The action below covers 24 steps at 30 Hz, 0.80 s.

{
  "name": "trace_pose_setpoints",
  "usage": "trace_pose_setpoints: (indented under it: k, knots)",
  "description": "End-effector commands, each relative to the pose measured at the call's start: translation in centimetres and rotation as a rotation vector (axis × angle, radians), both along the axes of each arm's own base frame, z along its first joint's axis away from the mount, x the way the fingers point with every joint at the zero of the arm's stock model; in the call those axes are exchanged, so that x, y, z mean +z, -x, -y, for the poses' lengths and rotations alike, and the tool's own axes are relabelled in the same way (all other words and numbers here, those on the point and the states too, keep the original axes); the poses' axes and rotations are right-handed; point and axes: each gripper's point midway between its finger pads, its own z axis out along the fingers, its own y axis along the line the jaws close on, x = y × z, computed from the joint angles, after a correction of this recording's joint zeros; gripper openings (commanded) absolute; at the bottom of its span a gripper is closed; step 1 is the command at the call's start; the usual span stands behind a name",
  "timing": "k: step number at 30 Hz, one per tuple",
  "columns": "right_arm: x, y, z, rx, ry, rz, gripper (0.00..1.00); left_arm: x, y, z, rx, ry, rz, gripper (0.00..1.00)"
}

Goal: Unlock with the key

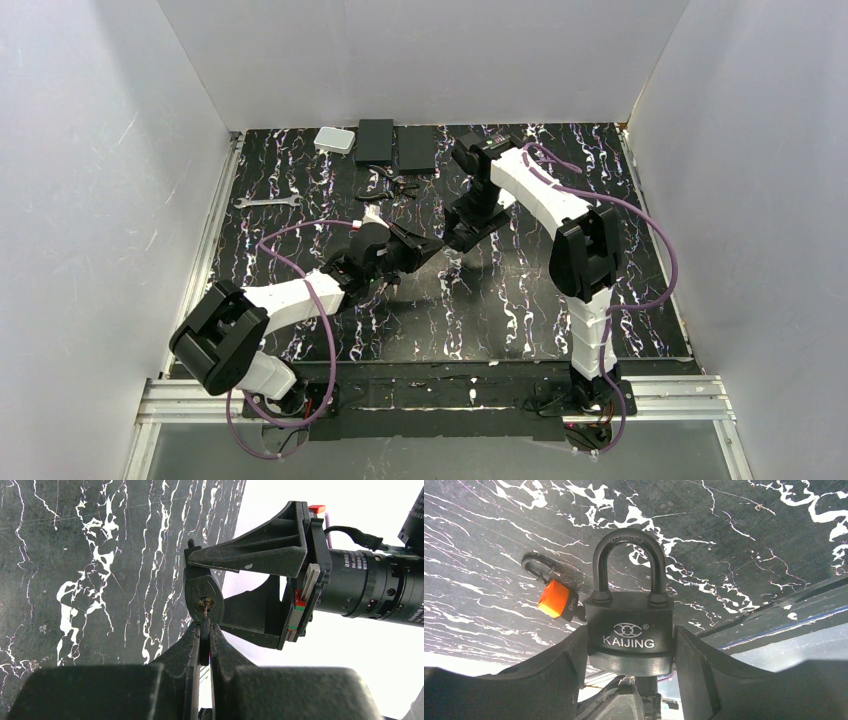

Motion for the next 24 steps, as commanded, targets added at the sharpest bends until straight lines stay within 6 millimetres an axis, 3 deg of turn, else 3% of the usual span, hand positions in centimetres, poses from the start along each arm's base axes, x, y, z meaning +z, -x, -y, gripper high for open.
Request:
trace_pose_setpoints:
  k: [1, 24]
  knots:
    - [2.02, -0.29, -0.69, -0.013, -0.043, 0.029, 0.01, 1.60, -0.14, 0.86, -0.025, 0.020, 0.040, 0.00]
    - [2.21, -0.44, -1.59, -0.034, -0.083, 0.019, 0.01, 0.86, -0.66, 1.32, -0.032, -0.018, 0.053, 0.00]
